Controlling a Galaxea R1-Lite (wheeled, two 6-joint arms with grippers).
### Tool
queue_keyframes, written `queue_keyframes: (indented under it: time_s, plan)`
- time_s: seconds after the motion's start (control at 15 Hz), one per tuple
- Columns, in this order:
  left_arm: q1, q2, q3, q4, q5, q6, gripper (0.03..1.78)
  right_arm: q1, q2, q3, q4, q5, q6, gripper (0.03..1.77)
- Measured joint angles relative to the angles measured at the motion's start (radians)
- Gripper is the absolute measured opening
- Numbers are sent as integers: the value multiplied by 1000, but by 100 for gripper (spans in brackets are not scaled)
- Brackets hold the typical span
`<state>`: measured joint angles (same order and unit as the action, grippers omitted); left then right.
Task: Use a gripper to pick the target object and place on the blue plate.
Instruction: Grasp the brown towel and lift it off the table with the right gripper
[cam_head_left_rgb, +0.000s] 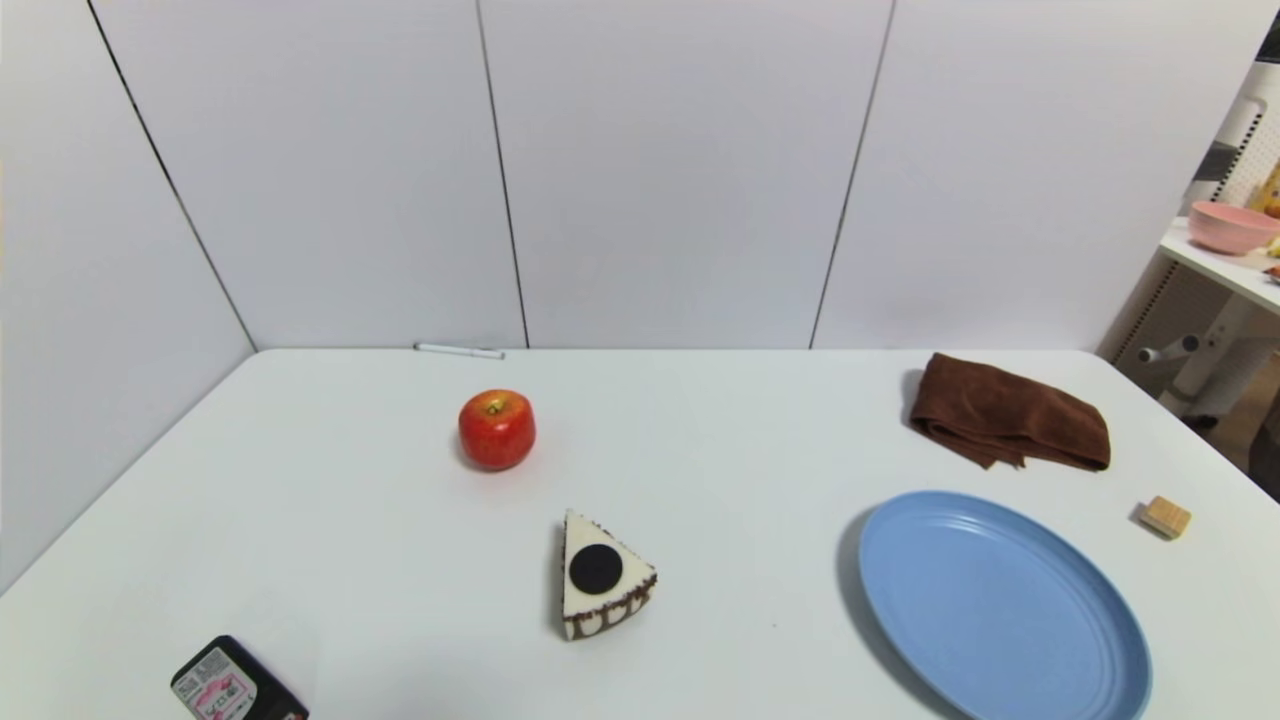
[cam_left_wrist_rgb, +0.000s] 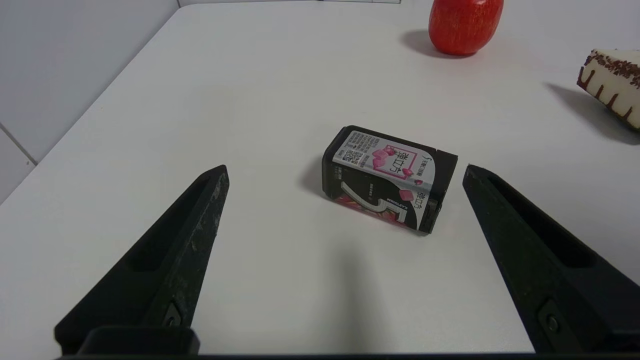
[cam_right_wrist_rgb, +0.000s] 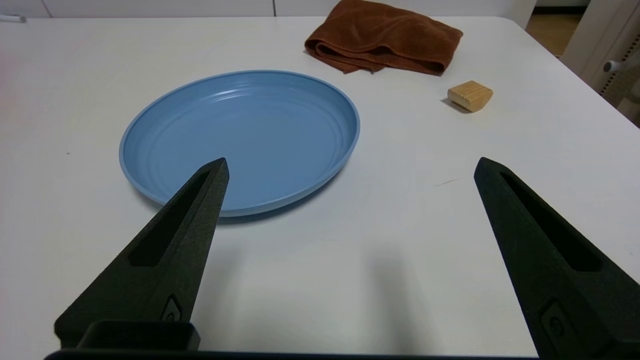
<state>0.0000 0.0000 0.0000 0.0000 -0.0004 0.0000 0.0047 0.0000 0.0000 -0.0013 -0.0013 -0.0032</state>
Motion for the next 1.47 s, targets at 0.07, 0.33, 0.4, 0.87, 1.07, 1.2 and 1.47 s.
queue_keyframes:
  time_s: [0.07, 0.33, 0.4, 0.87, 1.07, 1.2, 1.47]
  plan:
    - [0, 0, 0, 0, 0, 0, 169, 0, 0, 0, 0, 0, 0, 169]
    - [0, 0, 0, 0, 0, 0, 169, 0, 18, -17, 1, 0, 1, 169]
    - [0, 0, 0, 0, 0, 0, 169, 0, 46, -41, 0, 0, 1, 169]
    - [0, 0, 0, 0, 0, 0, 169, 16, 647, -578, 94, 1, 43, 169]
    - [0, 0, 0, 0, 0, 0, 169, 14, 939, -911, 254, 1, 88, 170]
    - [0, 0, 0, 0, 0, 0, 169, -12, 1120, -1096, 359, 7, 64, 170]
    - [0, 0, 0, 0, 0, 0, 169, -141, 1424, -1342, 469, 136, -209, 170]
